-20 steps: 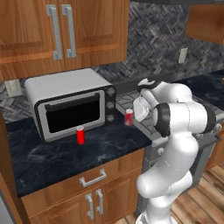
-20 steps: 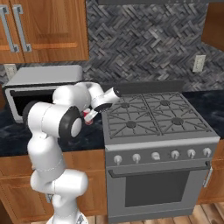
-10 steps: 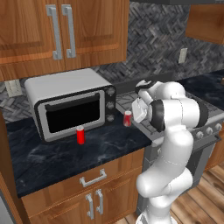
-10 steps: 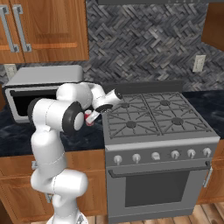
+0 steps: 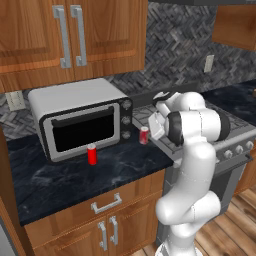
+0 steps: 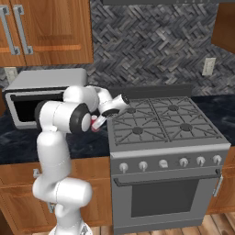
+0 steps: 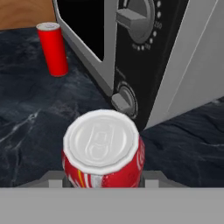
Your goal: Four empty soda cans are scattered around the kitchen. Gather all the cans and cluster them next to the stove for recycling.
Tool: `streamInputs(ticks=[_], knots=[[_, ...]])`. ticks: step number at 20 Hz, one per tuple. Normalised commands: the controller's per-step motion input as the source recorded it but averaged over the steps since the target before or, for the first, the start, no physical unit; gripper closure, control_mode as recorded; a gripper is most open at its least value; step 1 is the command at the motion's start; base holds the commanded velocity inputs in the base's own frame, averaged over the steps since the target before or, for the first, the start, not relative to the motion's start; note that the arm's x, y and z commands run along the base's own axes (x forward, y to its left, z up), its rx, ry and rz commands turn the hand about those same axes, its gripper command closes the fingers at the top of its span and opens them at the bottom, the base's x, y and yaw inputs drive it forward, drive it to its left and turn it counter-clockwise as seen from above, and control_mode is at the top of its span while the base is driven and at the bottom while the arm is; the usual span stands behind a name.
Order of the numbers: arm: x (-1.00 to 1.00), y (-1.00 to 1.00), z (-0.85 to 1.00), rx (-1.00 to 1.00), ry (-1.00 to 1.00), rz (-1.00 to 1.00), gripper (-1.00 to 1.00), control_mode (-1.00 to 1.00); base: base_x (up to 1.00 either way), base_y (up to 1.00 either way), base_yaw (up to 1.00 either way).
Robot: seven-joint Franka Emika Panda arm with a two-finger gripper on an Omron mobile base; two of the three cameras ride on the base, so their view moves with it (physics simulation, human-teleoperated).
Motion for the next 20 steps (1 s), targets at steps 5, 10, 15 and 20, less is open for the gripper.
streamInputs(ticks=[5, 10, 15, 20], knots=[[0.24, 0.0, -0.08, 0.02, 0.0, 0.03, 1.0, -1.0, 0.0, 0.0, 0.0], [0.25, -0.01, -0.1, 0.02, 0.0, 0.03, 1.0, -1.0, 0.0, 0.0, 0.0], [0.28, -0.01, -0.17, 0.01, 0.0, 0.03, 1.0, -1.0, 0.0, 0.0, 0.0], [0.27, 0.0, -0.28, 0.0, 0.0, 0.03, 1.0, -1.0, 0.0, 0.0, 0.0]])
